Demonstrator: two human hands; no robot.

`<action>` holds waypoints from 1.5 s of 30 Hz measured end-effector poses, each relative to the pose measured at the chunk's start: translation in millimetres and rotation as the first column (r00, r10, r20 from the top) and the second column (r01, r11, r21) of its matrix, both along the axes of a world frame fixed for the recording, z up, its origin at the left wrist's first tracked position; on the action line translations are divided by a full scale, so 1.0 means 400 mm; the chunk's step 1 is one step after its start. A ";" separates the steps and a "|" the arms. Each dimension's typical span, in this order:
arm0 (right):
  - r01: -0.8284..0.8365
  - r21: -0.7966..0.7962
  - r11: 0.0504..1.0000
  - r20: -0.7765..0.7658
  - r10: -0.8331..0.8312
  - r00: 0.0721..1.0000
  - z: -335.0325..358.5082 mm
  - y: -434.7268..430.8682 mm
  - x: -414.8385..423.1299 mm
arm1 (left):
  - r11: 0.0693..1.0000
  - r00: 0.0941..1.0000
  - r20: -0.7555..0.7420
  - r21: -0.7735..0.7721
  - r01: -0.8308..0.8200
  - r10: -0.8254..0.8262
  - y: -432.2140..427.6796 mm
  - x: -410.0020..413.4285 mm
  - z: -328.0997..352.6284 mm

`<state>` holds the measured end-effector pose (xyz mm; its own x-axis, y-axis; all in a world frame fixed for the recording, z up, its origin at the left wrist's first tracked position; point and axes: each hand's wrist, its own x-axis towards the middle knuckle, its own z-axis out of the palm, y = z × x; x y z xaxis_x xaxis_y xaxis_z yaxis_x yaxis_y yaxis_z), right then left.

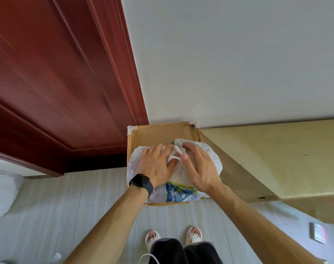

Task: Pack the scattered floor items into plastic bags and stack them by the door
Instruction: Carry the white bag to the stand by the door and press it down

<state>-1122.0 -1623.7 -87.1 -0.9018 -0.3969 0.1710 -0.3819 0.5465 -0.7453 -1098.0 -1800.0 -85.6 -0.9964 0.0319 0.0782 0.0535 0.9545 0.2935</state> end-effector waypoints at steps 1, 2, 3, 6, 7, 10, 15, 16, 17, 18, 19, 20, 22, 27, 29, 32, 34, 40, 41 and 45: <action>0.044 0.060 0.997 -0.073 -0.040 0.997 -0.007 -0.007 0.008 | 1.000 1.000 0.011 0.001 -0.024 0.024 0.005 0.001 -0.001; 0.068 0.142 0.988 -0.159 -0.045 0.986 -0.021 -0.014 0.011 | 0.999 0.999 0.008 -0.016 -0.047 0.047 0.007 0.002 -0.003; 0.077 0.204 0.976 -0.215 -0.032 0.976 -0.037 -0.020 0.013 | 0.997 0.998 -0.003 -0.033 -0.066 0.066 0.004 0.002 -0.004; 0.058 0.238 0.970 -0.169 -0.018 0.985 -0.064 -0.032 0.007 | 0.989 0.994 0.056 0.109 -0.097 0.092 -0.017 0.017 -0.010; 0.043 0.229 0.972 -0.148 -0.008 0.989 -0.069 -0.034 0.004 | 0.968 0.991 0.082 0.222 -0.118 0.102 -0.022 0.025 -0.009; 0.002 0.205 0.979 -0.122 0.024 0.992 -0.081 -0.036 0.001 | 0.874 0.982 0.111 0.448 -0.187 0.153 -0.011 0.034 0.004; -0.031 0.237 0.971 -0.114 0.059 0.992 -0.081 -0.023 0.003 | 0.975 0.983 0.108 0.147 -0.163 0.148 0.015 0.050 -0.017; -0.051 0.252 0.966 -0.103 0.079 0.991 -0.074 -0.019 0.002 | 0.983 0.982 0.090 0.064 -0.173 0.167 0.020 0.049 -0.024; -0.058 0.255 0.965 -0.094 0.084 0.992 -0.065 -0.014 0.000 | 0.982 0.979 0.084 0.014 -0.188 0.186 0.025 0.045 -0.026; -0.039 0.242 0.970 -0.085 0.061 0.994 -0.052 -0.009 0.000 | 0.980 0.976 0.090 -0.010 -0.197 0.197 0.029 0.038 -0.027; 0.008 0.223 0.975 -0.085 0.012 0.996 -0.044 -0.002 0.003 | 0.980 0.975 0.097 -0.024 -0.199 0.201 0.034 0.032 -0.028; 0.068 0.211 0.975 -0.084 -0.051 0.995 -0.040 0.008 0.010 | 0.979 0.974 0.095 -0.034 -0.201 0.203 0.039 0.029 -0.030; 0.131 0.228 0.965 -0.031 -0.127 0.991 -0.040 0.025 0.030 | 0.976 0.974 0.070 -0.047 -0.212 0.215 0.046 0.025 -0.033; 0.083 0.263 0.961 0.042 -0.097 0.994 -0.070 0.028 0.059 | 0.974 0.975 0.032 -0.072 -0.217 0.219 0.047 0.046 -0.038; 0.087 0.269 0.959 0.028 -0.098 0.995 -0.065 0.020 0.060 | 0.975 0.975 0.064 -0.075 -0.210 0.215 0.035 0.047 -0.027; 0.082 0.274 0.958 0.031 -0.094 0.995 -0.052 0.021 0.057 | 0.985 0.966 0.196 -0.019 -0.170 0.171 0.024 0.041 0.002; 0.078 0.268 0.960 0.027 -0.088 0.996 -0.042 0.030 0.061 | 0.987 0.963 0.222 0.025 -0.162 0.152 0.019 0.045 0.019; 0.124 0.187 0.974 -0.011 -0.124 0.992 -0.040 0.068 0.078 | 0.987 0.989 -0.066 -0.088 -0.138 0.133 0.030 0.122 0.042; 0.129 0.183 0.975 -0.029 -0.126 0.992 -0.039 0.072 0.079 | 0.989 0.990 -0.070 -0.081 -0.126 0.120 0.034 0.133 0.043; 0.128 0.129 0.983 -0.065 -0.121 0.991 -0.020 0.088 0.090 | 0.986 0.988 -0.042 -0.070 -0.154 0.152 0.037 0.156 0.040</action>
<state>-1086.1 -1588.4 -95.1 -0.9359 -0.3047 0.1768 -0.3443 0.6849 -0.6422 -1035.6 -1785.4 -69.5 -0.9866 -0.1138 0.1173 -0.0855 0.9710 0.2232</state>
